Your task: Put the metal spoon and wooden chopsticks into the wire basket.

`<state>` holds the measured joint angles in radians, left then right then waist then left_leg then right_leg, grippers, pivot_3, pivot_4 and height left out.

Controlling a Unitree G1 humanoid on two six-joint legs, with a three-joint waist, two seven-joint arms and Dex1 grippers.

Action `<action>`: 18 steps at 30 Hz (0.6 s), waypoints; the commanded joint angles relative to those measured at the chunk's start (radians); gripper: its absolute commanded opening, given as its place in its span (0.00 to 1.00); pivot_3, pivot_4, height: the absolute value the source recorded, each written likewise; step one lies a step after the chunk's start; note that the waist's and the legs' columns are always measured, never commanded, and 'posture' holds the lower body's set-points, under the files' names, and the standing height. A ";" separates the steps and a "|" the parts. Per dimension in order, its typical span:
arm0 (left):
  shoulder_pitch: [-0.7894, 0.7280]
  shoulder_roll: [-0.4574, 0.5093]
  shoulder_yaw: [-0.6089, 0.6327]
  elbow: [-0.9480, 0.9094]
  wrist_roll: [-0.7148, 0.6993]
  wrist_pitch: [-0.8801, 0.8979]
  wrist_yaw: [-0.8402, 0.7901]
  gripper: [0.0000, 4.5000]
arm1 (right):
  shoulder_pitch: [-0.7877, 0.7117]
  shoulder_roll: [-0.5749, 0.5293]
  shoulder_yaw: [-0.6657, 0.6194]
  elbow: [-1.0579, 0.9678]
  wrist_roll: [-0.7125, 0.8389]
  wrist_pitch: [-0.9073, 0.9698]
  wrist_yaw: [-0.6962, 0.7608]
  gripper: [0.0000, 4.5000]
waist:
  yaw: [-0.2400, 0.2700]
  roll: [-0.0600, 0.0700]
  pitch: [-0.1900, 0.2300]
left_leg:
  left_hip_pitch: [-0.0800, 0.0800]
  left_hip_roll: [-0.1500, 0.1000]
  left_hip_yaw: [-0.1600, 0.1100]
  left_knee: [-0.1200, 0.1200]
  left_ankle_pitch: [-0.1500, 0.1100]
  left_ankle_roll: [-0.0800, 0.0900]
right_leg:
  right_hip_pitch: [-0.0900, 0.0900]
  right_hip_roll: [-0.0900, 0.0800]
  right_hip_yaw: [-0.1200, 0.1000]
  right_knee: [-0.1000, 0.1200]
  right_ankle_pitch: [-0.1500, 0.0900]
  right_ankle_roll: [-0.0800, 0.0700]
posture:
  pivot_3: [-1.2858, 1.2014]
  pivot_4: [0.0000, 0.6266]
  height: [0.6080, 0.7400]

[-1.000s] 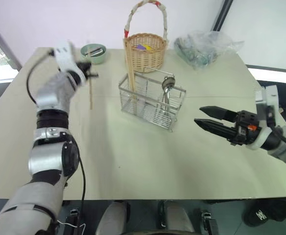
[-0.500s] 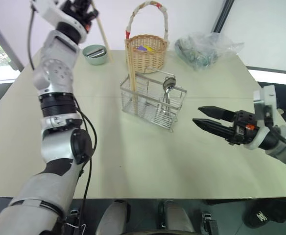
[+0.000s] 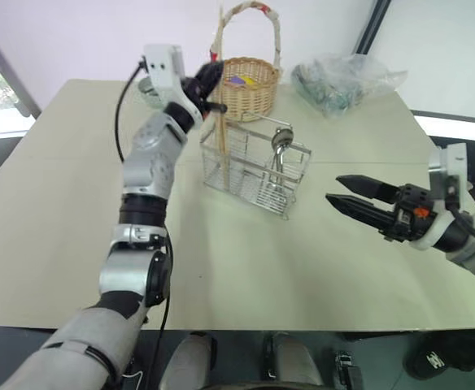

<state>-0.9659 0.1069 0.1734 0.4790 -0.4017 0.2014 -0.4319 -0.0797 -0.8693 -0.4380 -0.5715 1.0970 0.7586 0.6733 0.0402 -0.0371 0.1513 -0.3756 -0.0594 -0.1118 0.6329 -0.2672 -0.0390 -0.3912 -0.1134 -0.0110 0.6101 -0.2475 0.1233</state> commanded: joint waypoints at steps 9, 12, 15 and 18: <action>0.031 0.117 0.035 -0.282 -0.080 0.133 -0.025 0.99 | -0.025 -0.013 -0.023 -0.002 0.014 -0.009 0.001 0.55 | -0.006 0.001 0.000 | 0.000 0.000 0.000 0.000 0.000 0.000 | 0.000 0.000 0.000 0.000 0.000 0.000 | 0.52 0.24 0.55; 0.054 0.334 0.010 -0.366 -0.145 0.303 -0.232 0.99 | -0.026 -0.028 -0.022 0.012 -0.008 -0.014 0.027 0.55 | -0.019 0.003 0.001 | 0.000 0.002 0.001 -0.001 0.000 0.000 | -0.001 0.003 0.000 0.001 0.000 0.000 | 0.52 0.24 0.55; 0.146 0.621 -0.046 -0.398 -0.091 0.293 -0.510 0.99 | -0.035 -0.067 -0.031 0.064 -0.055 -0.032 0.085 0.55 | -0.031 0.005 0.002 | 0.001 0.003 0.000 -0.002 0.000 0.000 | -0.001 0.004 0.000 0.001 -0.001 -0.001 | 0.52 0.24 0.55; 0.232 0.823 -0.064 -0.390 -0.046 0.234 -0.695 0.99 | -0.051 -0.101 -0.026 0.118 -0.110 -0.058 0.147 0.55 | -0.034 0.006 0.002 | 0.002 0.003 0.002 -0.002 0.000 0.001 | -0.001 0.003 0.002 0.000 -0.003 -0.005 | 0.52 0.24 0.55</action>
<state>-0.7398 0.8844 0.1114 0.1081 -0.4654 0.4754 -1.0297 -0.1092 -0.9499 -0.4429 -0.4635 1.0124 0.7341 0.7837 0.0066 -0.0307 0.1536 -0.3738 -0.0567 -0.1098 0.6306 -0.2677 -0.0381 -0.3923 -0.1107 -0.0093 0.6102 -0.2505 0.1176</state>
